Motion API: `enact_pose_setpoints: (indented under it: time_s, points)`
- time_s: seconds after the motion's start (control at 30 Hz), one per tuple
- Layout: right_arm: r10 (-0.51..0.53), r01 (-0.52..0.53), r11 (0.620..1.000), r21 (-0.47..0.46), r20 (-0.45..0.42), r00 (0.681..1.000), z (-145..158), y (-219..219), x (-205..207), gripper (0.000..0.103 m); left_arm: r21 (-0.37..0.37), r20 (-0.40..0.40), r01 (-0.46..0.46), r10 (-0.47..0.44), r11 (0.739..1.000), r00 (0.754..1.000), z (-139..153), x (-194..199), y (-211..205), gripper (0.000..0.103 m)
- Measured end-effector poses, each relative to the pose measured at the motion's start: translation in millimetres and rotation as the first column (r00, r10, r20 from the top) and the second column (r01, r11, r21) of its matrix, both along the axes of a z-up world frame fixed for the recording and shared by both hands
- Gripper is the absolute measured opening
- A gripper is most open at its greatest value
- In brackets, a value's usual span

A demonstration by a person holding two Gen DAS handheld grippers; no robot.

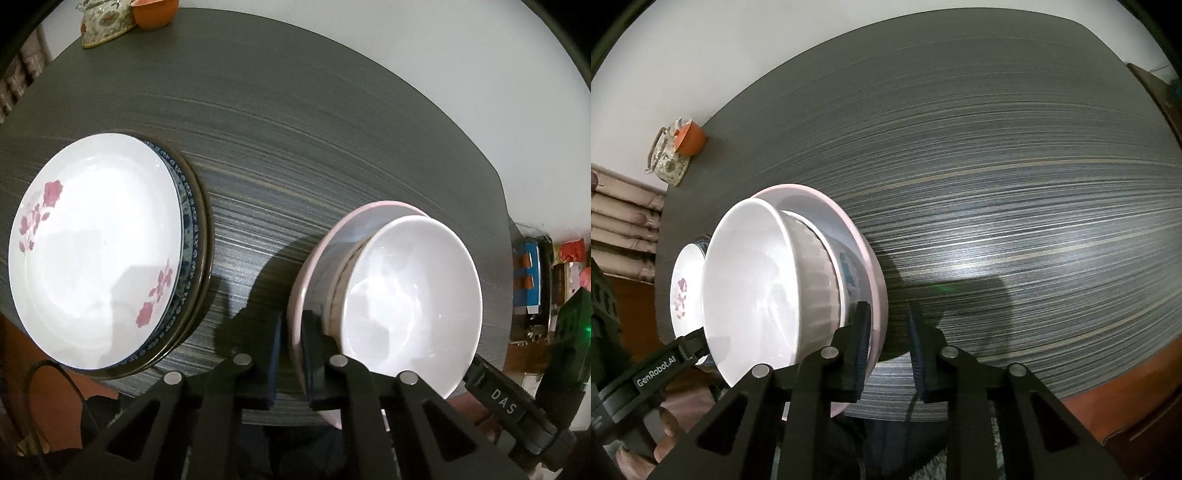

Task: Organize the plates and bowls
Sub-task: 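Lift the bowl stack with both grippers and carry it over the plate stack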

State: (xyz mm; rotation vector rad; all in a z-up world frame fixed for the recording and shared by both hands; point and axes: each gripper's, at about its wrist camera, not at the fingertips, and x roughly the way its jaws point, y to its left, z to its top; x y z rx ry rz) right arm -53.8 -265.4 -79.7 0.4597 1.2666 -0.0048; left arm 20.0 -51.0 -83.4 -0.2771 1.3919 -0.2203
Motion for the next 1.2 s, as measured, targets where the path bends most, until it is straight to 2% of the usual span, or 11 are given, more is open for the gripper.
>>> enact_pose_setpoints:
  time_s: [0.23,0.37,0.5,0.7,0.77,1.2]
  points:
    - [-0.006,0.006,1.0,0.001,0.009,1.0,-2,4,-2,0.021,0.014,0.017,0.011,-0.011,1.0,1.0,2,1,-6,0.008]
    - [-0.018,0.018,1.0,-0.005,0.008,1.0,-2,0,-4,0.026,0.017,0.023,0.015,-0.015,1.0,1.0,2,0,-8,0.008]
    - [-0.018,0.018,1.0,-0.004,0.009,1.0,-3,0,-5,0.027,0.015,0.025,0.015,-0.015,1.0,1.0,2,0,-6,0.008]
    - [-0.001,0.001,1.0,0.019,0.02,1.0,-3,1,-3,0.021,-0.002,0.022,0.016,-0.016,1.0,1.0,-1,1,-2,0.008]
    - [0.011,-0.011,1.0,0.024,0.028,1.0,-1,4,-3,0.014,-0.003,0.024,0.015,-0.015,1.0,1.0,-2,1,-1,0.008]
    - [0.014,-0.014,1.0,-0.002,0.046,0.999,1,10,-2,0.013,0.017,0.045,0.027,-0.028,0.999,0.999,0,1,-1,0.007]
